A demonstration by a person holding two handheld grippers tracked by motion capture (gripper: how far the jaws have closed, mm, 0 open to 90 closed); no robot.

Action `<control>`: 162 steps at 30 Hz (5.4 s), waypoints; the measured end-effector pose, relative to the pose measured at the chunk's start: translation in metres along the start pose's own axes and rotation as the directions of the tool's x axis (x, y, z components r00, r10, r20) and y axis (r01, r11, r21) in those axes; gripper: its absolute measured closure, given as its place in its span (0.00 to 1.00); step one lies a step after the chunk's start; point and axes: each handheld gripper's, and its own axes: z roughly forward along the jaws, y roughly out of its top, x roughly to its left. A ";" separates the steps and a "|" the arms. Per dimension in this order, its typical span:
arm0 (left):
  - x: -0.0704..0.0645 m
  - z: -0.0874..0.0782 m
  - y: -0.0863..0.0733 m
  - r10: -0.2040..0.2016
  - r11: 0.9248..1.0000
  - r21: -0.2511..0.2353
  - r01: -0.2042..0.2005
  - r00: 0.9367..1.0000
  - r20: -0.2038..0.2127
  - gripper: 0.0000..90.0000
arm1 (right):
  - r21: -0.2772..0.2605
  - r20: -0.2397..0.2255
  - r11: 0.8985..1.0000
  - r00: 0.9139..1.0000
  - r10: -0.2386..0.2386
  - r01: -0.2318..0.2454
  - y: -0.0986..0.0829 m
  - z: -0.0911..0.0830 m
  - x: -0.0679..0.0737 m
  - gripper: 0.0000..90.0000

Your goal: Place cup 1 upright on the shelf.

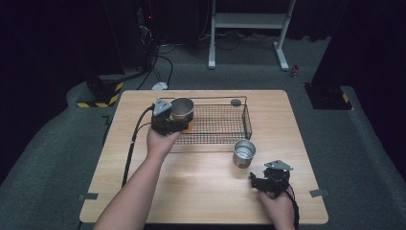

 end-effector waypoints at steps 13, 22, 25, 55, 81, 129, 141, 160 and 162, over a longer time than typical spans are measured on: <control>0.015 0.022 -0.006 -0.043 0.999 0.015 0.043 0.999 -0.030 0.16 | 0.000 0.000 1.000 1.000 0.000 0.000 0.000 0.000 0.000 0.11; 0.019 0.035 -0.013 -0.062 0.998 0.019 0.062 0.998 -0.032 0.16 | 0.000 0.000 1.000 1.000 0.000 0.000 0.000 0.000 0.000 0.11; 0.020 0.041 -0.018 -0.064 0.997 0.037 0.065 0.997 -0.036 0.16 | 0.000 0.000 1.000 1.000 0.000 0.000 0.000 0.000 0.000 0.11; 0.021 0.060 -0.047 -0.049 0.988 0.141 0.060 0.995 -0.082 0.16 | 0.000 0.000 1.000 1.000 -0.001 0.001 0.000 0.000 0.000 0.11; 0.020 0.068 -0.053 -0.033 0.988 0.144 0.049 0.994 -0.109 0.16 | 0.002 0.002 1.000 1.000 0.001 -0.001 0.000 0.000 0.001 0.11; 0.021 0.053 -0.042 -0.003 0.972 0.231 0.029 0.994 -0.113 0.00 | 0.002 0.002 1.000 1.000 0.001 -0.001 0.000 0.000 0.001 0.11; 0.018 0.041 -0.046 -0.010 0.973 0.228 0.036 0.993 -0.114 0.00 | 0.001 0.002 1.000 1.000 0.001 -0.001 0.000 0.000 0.001 0.11; 0.013 0.012 -0.042 -0.015 0.982 0.187 0.034 0.995 -0.103 0.00 | 0.001 0.002 1.000 1.000 -0.001 0.001 0.000 0.000 0.000 0.11; 0.012 0.007 -0.041 -0.015 0.982 0.186 0.034 0.995 -0.103 0.00 | 0.002 0.002 1.000 1.000 0.001 -0.001 0.000 0.000 0.001 0.11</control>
